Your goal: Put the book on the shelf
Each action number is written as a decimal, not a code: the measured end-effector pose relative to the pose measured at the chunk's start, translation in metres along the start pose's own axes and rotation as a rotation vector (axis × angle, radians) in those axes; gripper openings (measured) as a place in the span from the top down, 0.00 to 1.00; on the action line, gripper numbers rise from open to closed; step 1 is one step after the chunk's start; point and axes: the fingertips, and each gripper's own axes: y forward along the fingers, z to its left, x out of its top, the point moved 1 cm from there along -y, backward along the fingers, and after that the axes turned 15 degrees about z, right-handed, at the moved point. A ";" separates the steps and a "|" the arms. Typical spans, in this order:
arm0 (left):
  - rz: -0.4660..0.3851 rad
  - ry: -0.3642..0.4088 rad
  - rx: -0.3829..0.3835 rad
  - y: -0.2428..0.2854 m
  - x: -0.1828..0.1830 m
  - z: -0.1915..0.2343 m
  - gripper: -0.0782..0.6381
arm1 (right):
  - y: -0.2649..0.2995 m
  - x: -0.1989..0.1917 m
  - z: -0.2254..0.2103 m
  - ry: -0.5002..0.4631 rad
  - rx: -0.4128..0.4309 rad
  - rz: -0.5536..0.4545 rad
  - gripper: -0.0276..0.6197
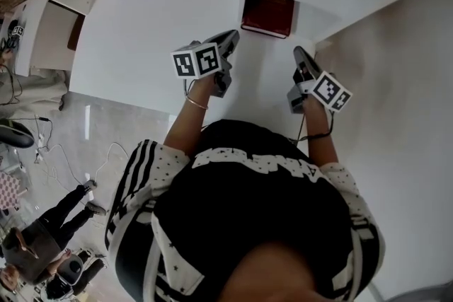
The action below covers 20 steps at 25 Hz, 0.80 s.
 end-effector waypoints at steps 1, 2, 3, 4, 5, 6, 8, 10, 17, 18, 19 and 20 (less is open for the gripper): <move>-0.001 0.001 0.001 -0.001 -0.001 0.000 0.84 | 0.000 -0.001 0.002 0.000 0.008 0.000 0.91; -0.002 0.002 0.003 -0.002 -0.002 0.000 0.84 | 0.000 -0.003 0.003 0.000 0.014 0.001 0.91; -0.003 0.002 0.005 -0.003 -0.003 0.000 0.84 | 0.000 -0.004 0.004 0.000 0.021 0.003 0.91; -0.004 0.001 0.005 -0.003 -0.003 0.000 0.84 | 0.000 -0.005 0.005 0.002 0.027 0.004 0.91; -0.006 -0.002 0.004 -0.003 -0.003 0.000 0.84 | 0.001 -0.005 0.006 0.003 0.032 0.005 0.91; -0.007 -0.004 0.004 -0.003 -0.003 0.001 0.84 | 0.002 -0.006 0.007 0.002 0.035 0.007 0.91; -0.008 -0.006 0.006 -0.003 -0.003 0.001 0.84 | 0.004 -0.005 0.008 -0.005 0.037 0.009 0.91; -0.009 -0.005 0.008 -0.004 -0.003 0.001 0.84 | 0.003 -0.005 0.008 -0.004 0.041 0.008 0.91; -0.013 -0.002 0.004 -0.006 -0.004 -0.003 0.84 | 0.003 -0.007 0.010 0.006 0.053 0.006 0.91; -0.013 -0.002 0.004 -0.007 -0.005 -0.004 0.84 | 0.002 -0.008 0.011 0.011 0.058 0.006 0.91; -0.012 -0.002 0.004 -0.007 -0.006 -0.005 0.84 | 0.001 -0.008 0.012 0.016 0.063 0.005 0.91; -0.012 -0.004 0.004 -0.008 -0.007 -0.007 0.84 | 0.000 -0.009 0.014 0.021 0.069 0.005 0.91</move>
